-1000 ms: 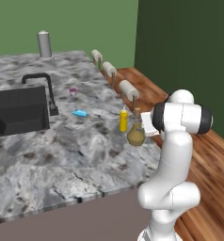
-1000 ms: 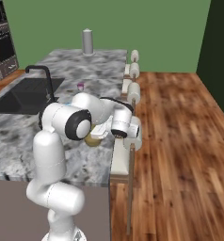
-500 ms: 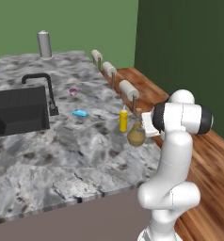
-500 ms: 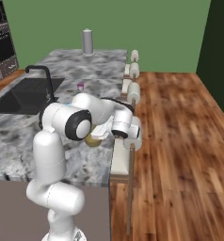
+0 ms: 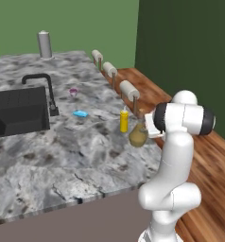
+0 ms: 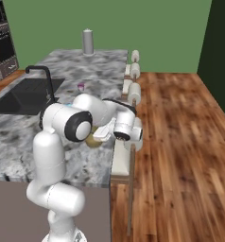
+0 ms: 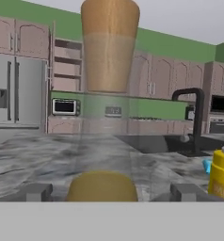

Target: Move the mustard and oil and vinegar bottle from the cabinet to the dining counter.

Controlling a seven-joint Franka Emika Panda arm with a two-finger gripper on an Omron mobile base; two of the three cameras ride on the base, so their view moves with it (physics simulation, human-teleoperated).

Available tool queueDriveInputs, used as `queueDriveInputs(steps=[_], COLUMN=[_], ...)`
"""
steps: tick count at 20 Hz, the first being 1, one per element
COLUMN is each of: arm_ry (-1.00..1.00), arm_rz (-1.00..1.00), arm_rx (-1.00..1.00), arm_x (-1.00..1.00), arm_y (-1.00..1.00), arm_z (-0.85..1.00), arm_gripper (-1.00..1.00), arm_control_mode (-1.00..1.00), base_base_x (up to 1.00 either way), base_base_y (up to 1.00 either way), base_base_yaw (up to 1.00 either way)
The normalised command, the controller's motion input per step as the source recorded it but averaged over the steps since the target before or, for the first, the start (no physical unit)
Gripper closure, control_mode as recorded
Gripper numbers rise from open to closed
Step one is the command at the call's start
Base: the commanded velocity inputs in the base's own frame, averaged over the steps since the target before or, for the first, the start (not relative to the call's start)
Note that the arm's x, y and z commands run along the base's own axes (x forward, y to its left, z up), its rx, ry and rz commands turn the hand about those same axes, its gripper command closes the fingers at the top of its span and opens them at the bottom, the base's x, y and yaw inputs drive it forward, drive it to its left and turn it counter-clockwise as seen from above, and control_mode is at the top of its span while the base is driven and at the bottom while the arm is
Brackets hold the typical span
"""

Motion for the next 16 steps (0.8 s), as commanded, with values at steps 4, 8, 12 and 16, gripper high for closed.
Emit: queueDriveInputs(steps=[4, 8, 12, 16], arm_ry=[0.00, 0.00, 0.00, 0.00], arm_rz=[-0.03, -0.04, -0.09, -0.16], arm_rx=[0.00, -0.03, -0.04, -0.03], arm_x=[-0.15, -0.23, -0.14, -0.17], arm_y=[-0.02, 0.00, -0.05, -0.23], arm_z=[-0.04, -0.04, 0.00, 0.07], arm_gripper=[-1.00, -1.00, -1.00, -1.00], arm_control_mode=[-1.00, -1.00, -1.00, -1.00], base_base_x=[0.00, 0.00, 0.00, 0.00], base_base_y=[0.00, 0.00, 0.00, 0.00], base_base_yaw=[0.00, 0.00, 0.00, 0.00])
